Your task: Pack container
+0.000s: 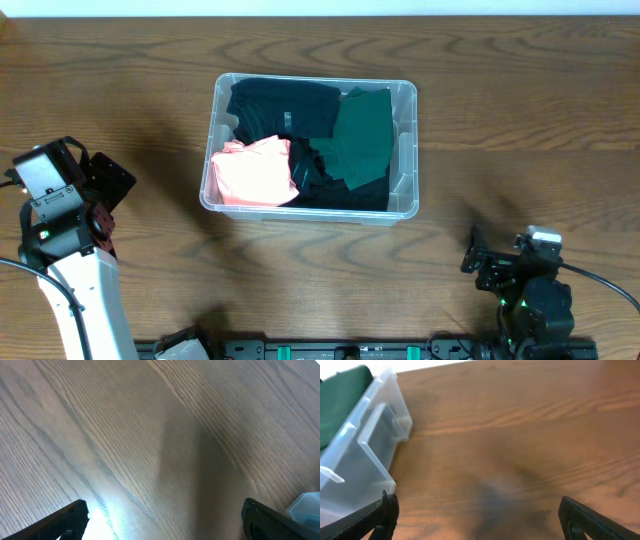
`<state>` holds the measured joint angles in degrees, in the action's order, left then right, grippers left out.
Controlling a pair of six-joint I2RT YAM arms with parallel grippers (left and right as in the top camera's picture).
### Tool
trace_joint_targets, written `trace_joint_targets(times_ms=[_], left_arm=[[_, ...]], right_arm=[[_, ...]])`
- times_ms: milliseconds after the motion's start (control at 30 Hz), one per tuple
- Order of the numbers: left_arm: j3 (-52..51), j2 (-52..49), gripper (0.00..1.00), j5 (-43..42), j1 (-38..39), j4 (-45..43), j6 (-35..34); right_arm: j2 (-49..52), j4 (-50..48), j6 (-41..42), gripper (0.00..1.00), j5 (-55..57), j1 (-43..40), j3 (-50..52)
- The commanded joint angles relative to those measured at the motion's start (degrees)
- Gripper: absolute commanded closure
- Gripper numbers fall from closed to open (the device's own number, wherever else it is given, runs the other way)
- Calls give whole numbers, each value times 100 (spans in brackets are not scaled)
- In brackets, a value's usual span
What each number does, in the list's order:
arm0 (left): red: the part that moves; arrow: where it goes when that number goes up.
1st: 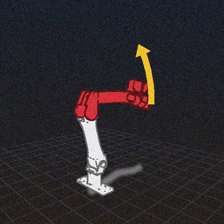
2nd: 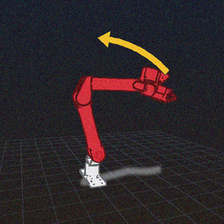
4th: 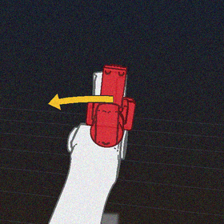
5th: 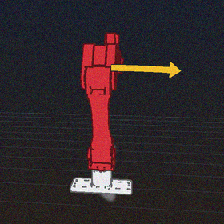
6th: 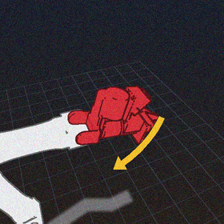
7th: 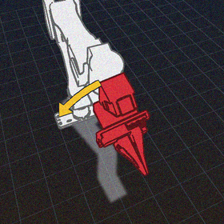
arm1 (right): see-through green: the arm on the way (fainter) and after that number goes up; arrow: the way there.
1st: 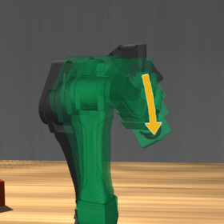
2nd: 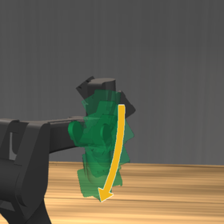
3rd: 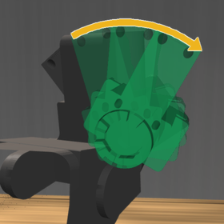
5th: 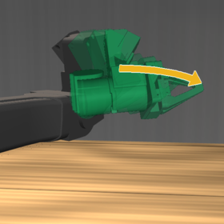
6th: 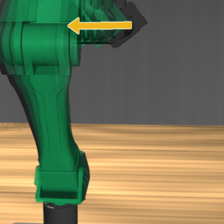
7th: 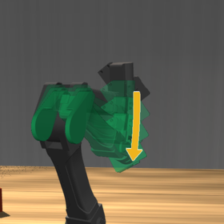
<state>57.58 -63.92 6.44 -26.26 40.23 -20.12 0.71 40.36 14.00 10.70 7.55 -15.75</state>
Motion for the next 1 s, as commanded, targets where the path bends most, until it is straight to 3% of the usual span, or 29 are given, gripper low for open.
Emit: trace_joint_targets(times_ms=[0,967], left_arm=[[39,-11,2,68,-35,7,-13],[39,-11,2,70,-35,7,-13]], right_arm=[[-39,-33,116,1,-20,-79,96],[-39,-61,120,1,-31,-72,649]])
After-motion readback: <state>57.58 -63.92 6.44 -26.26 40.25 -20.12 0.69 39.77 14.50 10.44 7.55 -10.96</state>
